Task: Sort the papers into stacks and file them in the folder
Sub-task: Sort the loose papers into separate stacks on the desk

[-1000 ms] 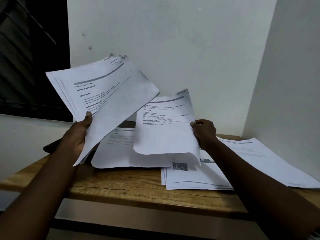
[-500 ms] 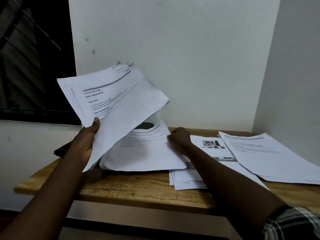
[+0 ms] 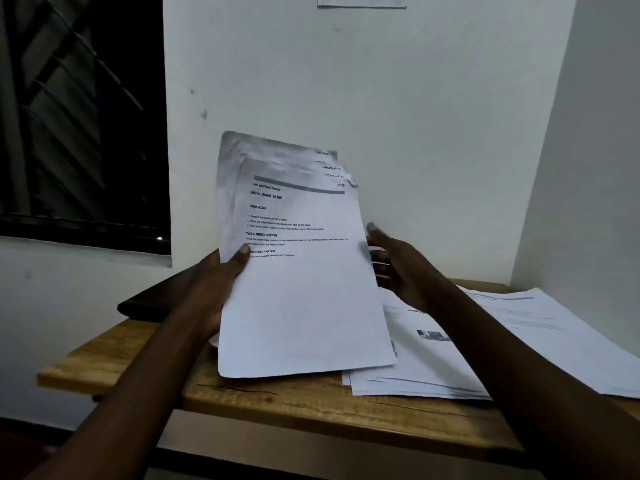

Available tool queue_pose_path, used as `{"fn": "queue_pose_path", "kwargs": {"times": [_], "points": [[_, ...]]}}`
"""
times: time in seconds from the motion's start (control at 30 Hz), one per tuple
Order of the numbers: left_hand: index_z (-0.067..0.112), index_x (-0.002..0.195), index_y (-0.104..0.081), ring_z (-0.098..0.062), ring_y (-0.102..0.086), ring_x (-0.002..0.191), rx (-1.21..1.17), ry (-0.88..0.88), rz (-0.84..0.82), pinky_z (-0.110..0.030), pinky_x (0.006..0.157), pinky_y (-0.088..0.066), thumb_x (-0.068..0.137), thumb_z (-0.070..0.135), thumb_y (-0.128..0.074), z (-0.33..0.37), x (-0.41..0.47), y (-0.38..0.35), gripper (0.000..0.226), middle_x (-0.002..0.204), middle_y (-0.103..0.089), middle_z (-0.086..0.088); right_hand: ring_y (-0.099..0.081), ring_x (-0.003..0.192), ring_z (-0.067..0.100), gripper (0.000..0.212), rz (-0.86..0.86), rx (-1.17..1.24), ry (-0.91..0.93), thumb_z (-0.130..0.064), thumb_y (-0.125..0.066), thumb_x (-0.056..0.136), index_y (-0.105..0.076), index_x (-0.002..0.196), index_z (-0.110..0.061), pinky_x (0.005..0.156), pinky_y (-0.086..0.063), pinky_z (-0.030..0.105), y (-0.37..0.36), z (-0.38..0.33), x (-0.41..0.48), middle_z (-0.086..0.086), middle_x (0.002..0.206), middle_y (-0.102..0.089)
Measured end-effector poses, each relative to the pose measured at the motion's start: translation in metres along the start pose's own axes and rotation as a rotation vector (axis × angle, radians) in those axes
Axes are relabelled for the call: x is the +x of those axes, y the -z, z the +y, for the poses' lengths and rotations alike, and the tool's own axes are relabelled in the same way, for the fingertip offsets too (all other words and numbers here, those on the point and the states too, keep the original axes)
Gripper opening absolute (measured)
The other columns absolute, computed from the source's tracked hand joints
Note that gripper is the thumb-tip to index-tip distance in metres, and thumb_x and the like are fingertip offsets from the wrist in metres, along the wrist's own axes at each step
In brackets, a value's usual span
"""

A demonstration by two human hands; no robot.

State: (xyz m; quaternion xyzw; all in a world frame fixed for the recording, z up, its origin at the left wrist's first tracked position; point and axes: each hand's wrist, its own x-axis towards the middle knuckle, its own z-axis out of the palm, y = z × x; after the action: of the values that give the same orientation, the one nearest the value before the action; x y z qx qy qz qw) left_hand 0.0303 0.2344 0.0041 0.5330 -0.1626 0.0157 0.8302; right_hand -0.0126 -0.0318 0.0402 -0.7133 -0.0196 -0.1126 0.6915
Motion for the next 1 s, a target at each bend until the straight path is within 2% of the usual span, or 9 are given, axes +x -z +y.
{"fn": "queue_pose_path", "kwargs": {"times": [0.1, 0.2, 0.53, 0.6, 0.67, 0.73, 0.8, 0.9, 1.0], "points": [[0.011, 0.124, -0.06, -0.019, -0.074, 0.082, -0.006, 0.008, -0.043, -0.033, 0.067, -0.062, 0.101, 0.019, -0.05, 0.002, -0.002, -0.007, 0.027, 0.11, -0.073, -0.007, -0.07, 0.086, 0.02, 0.033, 0.062, -0.089, 0.103, -0.019, -0.071, 0.087, -0.064, 0.117, -0.007, 0.072, -0.056, 0.027, -0.002, -0.001, -0.007, 0.012, 0.109, -0.072], [0.01, 0.125, -0.061, -0.02, -0.074, 0.088, -0.006, -0.004, -0.068, -0.034, 0.074, -0.062, 0.1, 0.02, -0.051, 0.003, -0.003, -0.01, 0.029, 0.112, -0.073, -0.008, -0.07, 0.082, 0.021, 0.027, 0.115, -0.051, 0.145, -0.01, -0.071, 0.085, -0.065, 0.111, -0.006, 0.071, -0.057, 0.03, -0.002, 0.001, -0.007, 0.016, 0.109, -0.071], [0.012, 0.132, -0.059, -0.031, -0.067, 0.112, 0.007, 0.052, -0.124, -0.048, 0.092, -0.056, 0.097, 0.035, -0.053, -0.002, -0.007, -0.031, 0.042, 0.124, -0.069, -0.01, -0.068, 0.082, 0.028, 0.021, 0.349, -0.082, 0.142, -0.016, -0.081, 0.072, -0.071, 0.091, -0.019, 0.08, -0.055, 0.042, 0.029, -0.002, -0.01, 0.012, 0.091, -0.074], [0.012, 0.13, -0.06, -0.03, -0.068, 0.111, 0.001, 0.058, -0.119, -0.05, 0.098, -0.052, 0.091, 0.039, -0.057, -0.008, -0.006, -0.039, 0.048, 0.125, -0.068, -0.011, -0.063, 0.077, 0.027, 0.012, 0.373, -0.095, 0.135, -0.016, -0.078, 0.075, -0.073, 0.086, -0.015, 0.075, -0.053, 0.04, 0.044, -0.003, -0.013, 0.015, 0.089, -0.073], [0.012, 0.125, -0.063, -0.026, -0.072, 0.101, -0.012, 0.065, -0.131, -0.044, 0.087, -0.059, 0.091, 0.037, -0.056, -0.017, -0.006, -0.053, 0.043, 0.12, -0.07, -0.011, -0.057, 0.071, 0.022, 0.002, 0.421, -0.148, 0.133, -0.016, -0.073, 0.078, -0.073, 0.08, -0.016, 0.067, -0.046, 0.031, 0.059, -0.003, -0.019, 0.009, 0.081, -0.069], [0.012, 0.119, -0.065, -0.02, -0.074, 0.089, -0.006, 0.063, -0.149, -0.036, 0.074, -0.062, 0.098, 0.03, -0.052, -0.025, -0.006, -0.066, 0.031, 0.109, -0.074, -0.008, -0.052, 0.066, 0.016, 0.011, 0.513, -0.226, 0.135, -0.017, -0.067, 0.083, -0.068, 0.072, -0.018, 0.062, -0.039, 0.026, 0.076, -0.003, -0.023, 0.0, 0.072, -0.063], [0.011, 0.121, -0.064, -0.023, -0.073, 0.094, 0.006, 0.07, -0.133, -0.04, 0.08, -0.06, 0.099, 0.027, -0.052, -0.032, -0.007, -0.076, 0.029, 0.114, -0.073, -0.01, -0.051, 0.068, 0.018, 0.024, 0.659, -0.354, 0.165, -0.014, -0.059, 0.089, -0.06, 0.065, -0.018, 0.063, -0.038, 0.026, 0.098, -0.008, -0.028, -0.001, 0.068, -0.056], [0.012, 0.124, -0.062, -0.031, -0.067, 0.107, 0.039, 0.094, -0.128, -0.047, 0.092, -0.053, 0.098, 0.031, -0.055, -0.039, -0.009, -0.088, 0.033, 0.123, -0.068, -0.013, -0.062, 0.099, 0.03, 0.016, 0.895, -0.659, 0.133, -0.013, -0.055, 0.091, -0.07, 0.092, -0.007, 0.08, -0.044, 0.029, 0.151, -0.015, -0.04, 0.013, 0.096, -0.068], [0.012, 0.123, -0.062, -0.03, -0.068, 0.104, 0.08, 0.114, -0.135, -0.042, 0.08, -0.059, 0.098, 0.032, -0.055, -0.043, -0.009, -0.093, 0.032, 0.118, -0.07, -0.011, -0.06, 0.105, 0.039, 0.017, 0.856, -0.972, -0.053, -0.009, -0.054, 0.09, -0.067, 0.093, 0.001, 0.076, -0.04, 0.029, 0.211, -0.013, -0.053, 0.025, 0.106, -0.067]]}}
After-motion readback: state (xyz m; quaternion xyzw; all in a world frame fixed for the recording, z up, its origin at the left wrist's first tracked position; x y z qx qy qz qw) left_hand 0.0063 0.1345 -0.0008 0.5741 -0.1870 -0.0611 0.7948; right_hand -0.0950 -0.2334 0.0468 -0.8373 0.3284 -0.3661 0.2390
